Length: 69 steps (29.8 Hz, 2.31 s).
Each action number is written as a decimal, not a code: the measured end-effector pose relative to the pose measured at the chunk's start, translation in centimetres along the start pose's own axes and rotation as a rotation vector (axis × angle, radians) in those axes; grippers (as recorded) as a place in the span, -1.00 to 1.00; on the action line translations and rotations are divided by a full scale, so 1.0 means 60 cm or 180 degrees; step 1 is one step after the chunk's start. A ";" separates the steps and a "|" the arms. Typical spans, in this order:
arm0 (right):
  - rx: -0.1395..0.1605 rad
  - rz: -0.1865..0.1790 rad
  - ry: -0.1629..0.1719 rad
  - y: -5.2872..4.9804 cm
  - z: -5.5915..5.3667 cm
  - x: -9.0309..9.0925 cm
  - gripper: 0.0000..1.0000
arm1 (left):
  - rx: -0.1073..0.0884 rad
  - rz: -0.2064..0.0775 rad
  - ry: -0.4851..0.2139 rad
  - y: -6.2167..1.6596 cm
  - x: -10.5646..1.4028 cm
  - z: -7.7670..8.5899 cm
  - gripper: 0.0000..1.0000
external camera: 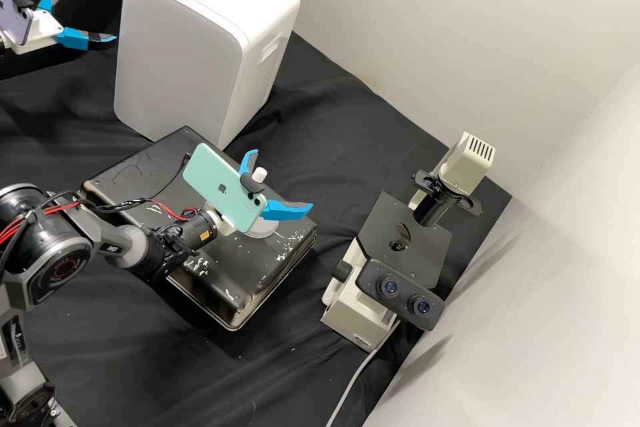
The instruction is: Place the petri dish on the microscope
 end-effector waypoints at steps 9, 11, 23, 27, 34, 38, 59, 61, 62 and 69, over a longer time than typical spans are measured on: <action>0.0000 0.0000 0.0000 0.000 0.000 0.000 1.00 | 0.0003 -0.0001 -0.0005 0.000 0.000 0.000 1.00; 0.0000 0.0000 0.0000 0.000 0.000 0.000 1.00 | 0.0003 -0.0001 -0.0005 0.000 0.000 0.000 1.00; 0.0000 0.0000 0.0000 0.000 0.000 0.000 1.00 | -0.0072 -0.0067 -0.0221 -0.008 -0.010 0.033 1.00; 0.0000 0.0000 0.0000 0.000 0.000 0.000 1.00 | -0.0082 -0.0095 -0.0455 -0.014 -0.032 0.067 1.00; 0.0000 0.0000 0.0000 0.000 0.000 0.000 1.00 | -0.0015 -0.0126 -0.1017 -0.048 -0.088 0.118 1.00; 0.0000 0.0000 0.0000 0.000 0.000 0.000 1.00 | 0.0007 -0.0239 -0.1270 -0.069 -0.124 0.134 1.00; 0.0000 0.0000 0.0000 0.000 0.000 0.000 1.00 | 0.0238 -0.0618 -0.2121 -0.102 -0.233 0.171 1.00; 0.0000 0.0000 0.0000 0.000 0.000 0.000 1.00 | 0.0257 -0.0599 -0.2196 -0.100 -0.236 0.173 1.00; 0.0000 0.0000 0.0000 0.000 0.000 0.000 1.00 | 0.0262 -0.0587 -0.2231 -0.099 -0.237 0.173 1.00; 0.0000 0.0000 0.0000 0.000 0.000 0.000 1.00 | 0.0294 -0.0592 -0.2349 -0.099 -0.248 0.173 1.00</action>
